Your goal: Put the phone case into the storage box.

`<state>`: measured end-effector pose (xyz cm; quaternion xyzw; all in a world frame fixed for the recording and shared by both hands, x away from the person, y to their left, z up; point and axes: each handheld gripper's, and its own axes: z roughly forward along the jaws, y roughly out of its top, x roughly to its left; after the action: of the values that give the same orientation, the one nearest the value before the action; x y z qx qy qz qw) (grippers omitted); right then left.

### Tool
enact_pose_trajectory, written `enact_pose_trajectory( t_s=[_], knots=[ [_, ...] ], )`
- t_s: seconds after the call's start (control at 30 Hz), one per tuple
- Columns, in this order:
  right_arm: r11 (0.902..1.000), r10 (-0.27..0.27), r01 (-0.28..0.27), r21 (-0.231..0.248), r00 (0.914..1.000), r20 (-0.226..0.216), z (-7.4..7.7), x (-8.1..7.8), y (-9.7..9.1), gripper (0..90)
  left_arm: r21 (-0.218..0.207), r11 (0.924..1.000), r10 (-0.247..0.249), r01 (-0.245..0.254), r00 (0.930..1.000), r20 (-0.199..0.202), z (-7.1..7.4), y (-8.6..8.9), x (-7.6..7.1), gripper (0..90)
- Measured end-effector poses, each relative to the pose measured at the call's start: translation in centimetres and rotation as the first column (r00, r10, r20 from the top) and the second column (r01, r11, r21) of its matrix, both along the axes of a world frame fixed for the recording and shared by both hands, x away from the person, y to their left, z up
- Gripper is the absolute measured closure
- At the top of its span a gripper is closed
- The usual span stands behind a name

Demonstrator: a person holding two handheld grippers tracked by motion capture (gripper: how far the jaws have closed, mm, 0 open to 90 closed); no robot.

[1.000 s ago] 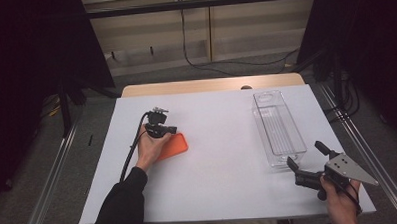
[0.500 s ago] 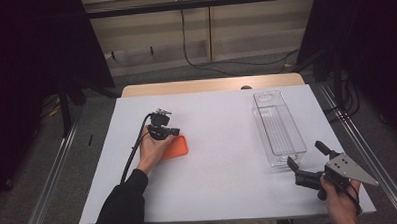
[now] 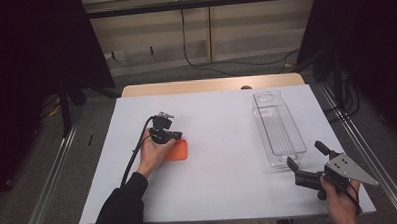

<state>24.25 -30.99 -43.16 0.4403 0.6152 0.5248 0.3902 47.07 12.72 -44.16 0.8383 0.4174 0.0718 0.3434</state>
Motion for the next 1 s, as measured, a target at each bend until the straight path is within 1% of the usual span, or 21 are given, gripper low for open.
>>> enact_pose_trajectory(
  t_s=[0.07, 0.1, 0.17, 0.27, 0.37, 0.43, 0.6, 0.67, 0.73, 0.8, 0.87, 0.9, 0.93, 1.0],
  knots=[
    [1.0, 0.0, 0.0, 0.0, 1.0, -0.001, 0.0, 0.0, 0.0, 0.0, -0.009, 1.0, 0.0, 0.0, 1.0, 0.006, -0.1, 0.1, -0.2, 90.0],
    [1.0, 0.0, 0.0, -0.001, 1.0, -0.001, 0.0, 0.0, 0.0, 0.0, -0.012, 0.9999, -0.007, 0.007, 1.0, 0.003, -0.1, 0.1, -0.2, 90.0],
    [1.0, 0.0, 0.0, -0.001, 1.0, -0.001, 0.0, 0.0, 0.0, 0.0, -0.023, 0.9997, -0.002, 0.002, 1.0, -0.005, -0.2, 0.2, -0.3, 90.0],
    [1.0, 0.001, -0.001, -0.002, 1.0, -0.001, 0.0, 0.0, 0.0, 0.0, -0.024, 0.9996, -0.017, 0.017, 0.9998, -0.007, -0.1, 0.1, -0.7, 90.0],
    [1.0, 0.003, -0.003, -0.001, 1.0, 0.001, 0.0, 0.0, 0.0, 0.0, -0.031, 0.9993, -0.022, 0.021, 0.9997, -0.012, -0.2, 0.1, -0.9, 90.0],
    [1.0, 0.004, -0.004, -0.002, 1.0, 0.0, 0.0, 0.0, 0.0, 0.0, -0.031, 0.9992, -0.023, 0.023, 0.9997, -0.01, -0.2, 0.0, -1.0, 90.0],
    [1.0, 0.006, -0.006, -0.003, 1.0, 0.0, 0.0, 0.0, 0.0, 0.0, -0.026, 0.9987, -0.045, 0.045, 0.9989, -0.01, -0.1, -0.3, -1.5, 90.0],
    [1.0, 0.006, -0.006, -0.002, 1.0, 0.0, 0.0, 0.0, 0.0, 0.0, -0.034, 0.9982, -0.05, 0.05, 0.9986, -0.016, -0.2, -0.5, -1.7, 90.0],
    [1.0, 0.008, -0.008, -0.001, 1.0, 0.001, 0.0, 0.0, 0.0, 0.0, -0.03, 0.9981, -0.055, 0.054, 0.9984, -0.016, -0.2, -0.6, -1.8, 90.0],
    [1.0, 0.005, -0.005, -0.001, 1.0, 0.0, 0.0, 0.0, 0.0, 0.0, -0.034, 0.997, -0.07, 0.069, 0.9973, -0.022, -0.2, -0.5, -2.0, 90.0],
    [1.0, 0.005, -0.005, -0.003, 1.0, -0.002, 0.0, 0.0, 0.0, 0.0, -0.035, 0.997, -0.07, 0.069, 0.9973, -0.022, -0.2, -0.5, -2.2, 90.0],
    [1.0, 0.005, -0.005, -0.004, 1.0, -0.002, 0.0, 0.0, 0.0, 0.0, -0.042, 0.9966, -0.071, 0.07, 0.9971, -0.024, -0.2, -0.5, -2.2, 90.0],
    [1.0, 0.005, -0.005, -0.003, 1.0, -0.002, 0.0, 0.0, 0.0, 0.0, -0.037, 0.996, -0.083, 0.082, 0.9961, -0.029, -0.1, -0.5, -2.3, 90.0],
    [1.0, 0.005, -0.005, -0.002, 1.0, -0.002, 0.0, 0.0, 0.0, 0.0, -0.028, 0.996, -0.086, 0.085, 0.996, -0.023, -0.1, -0.7, -2.6, 90.0]
  ],
)
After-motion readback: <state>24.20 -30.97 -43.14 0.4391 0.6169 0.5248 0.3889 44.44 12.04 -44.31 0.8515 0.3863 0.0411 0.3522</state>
